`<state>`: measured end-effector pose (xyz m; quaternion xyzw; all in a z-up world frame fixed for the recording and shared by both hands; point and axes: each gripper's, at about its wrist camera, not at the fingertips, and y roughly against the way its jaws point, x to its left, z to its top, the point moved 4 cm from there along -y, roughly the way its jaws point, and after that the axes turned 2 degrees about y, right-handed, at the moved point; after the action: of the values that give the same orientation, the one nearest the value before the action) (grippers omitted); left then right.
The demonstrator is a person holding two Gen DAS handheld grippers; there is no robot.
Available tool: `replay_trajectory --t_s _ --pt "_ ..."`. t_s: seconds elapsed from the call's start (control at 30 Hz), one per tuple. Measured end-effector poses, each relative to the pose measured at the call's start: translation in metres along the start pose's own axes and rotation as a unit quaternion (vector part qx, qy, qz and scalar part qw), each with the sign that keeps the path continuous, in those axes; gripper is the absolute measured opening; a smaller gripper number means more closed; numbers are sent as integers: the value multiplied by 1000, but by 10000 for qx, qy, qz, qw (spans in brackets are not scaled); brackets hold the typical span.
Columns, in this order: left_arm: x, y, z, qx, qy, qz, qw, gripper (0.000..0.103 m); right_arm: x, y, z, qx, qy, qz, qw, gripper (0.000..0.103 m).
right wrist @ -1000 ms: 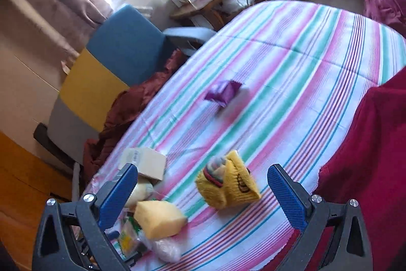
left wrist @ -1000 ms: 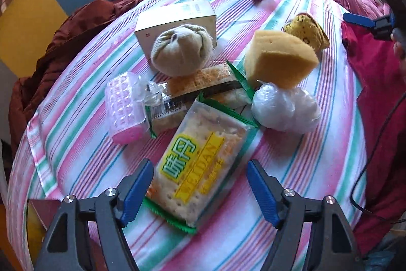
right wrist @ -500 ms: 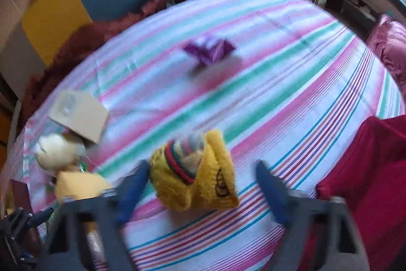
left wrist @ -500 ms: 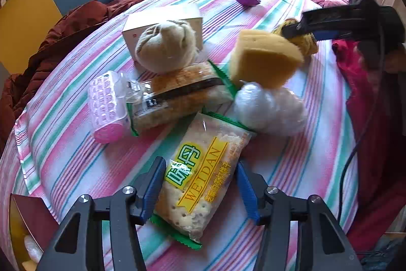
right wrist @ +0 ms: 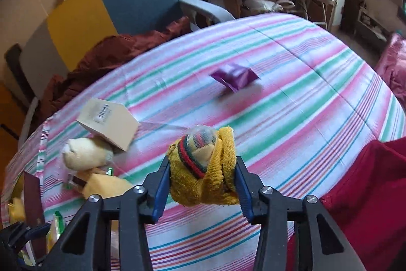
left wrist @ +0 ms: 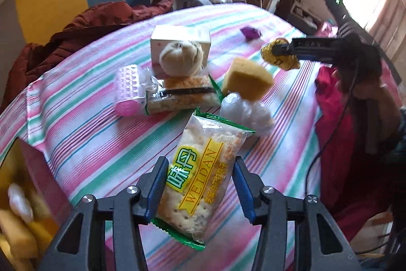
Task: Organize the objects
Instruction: 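Reach the left gripper to the WEIDAN cracker packet while the right grasps the yellow knitted toy, then carry the cracker packet and yellow toy to the gold tray and release them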
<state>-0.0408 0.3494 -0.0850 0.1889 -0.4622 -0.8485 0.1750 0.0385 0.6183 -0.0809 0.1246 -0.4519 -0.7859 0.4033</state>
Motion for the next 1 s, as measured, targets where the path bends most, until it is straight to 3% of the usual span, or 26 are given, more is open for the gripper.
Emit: replay_trajectory --t_s 0.23,0.43,0.73,1.0 --pt "16 45 -26 -421 769 50 9961 52 23 19 2 -411 183 440 9980 47" --pt "49 94 -64 -826 1436 309 9857 52 54 40 0 -562 555 922 9926 47" --pt "114 158 -137 -1308 2587 900 9528 52 131 99 -21 -761 1493 1629 9723 47" --pt "148 189 -192 -1529 3260 1286 9240 52 233 121 -70 -475 2444 2475 9363 48"
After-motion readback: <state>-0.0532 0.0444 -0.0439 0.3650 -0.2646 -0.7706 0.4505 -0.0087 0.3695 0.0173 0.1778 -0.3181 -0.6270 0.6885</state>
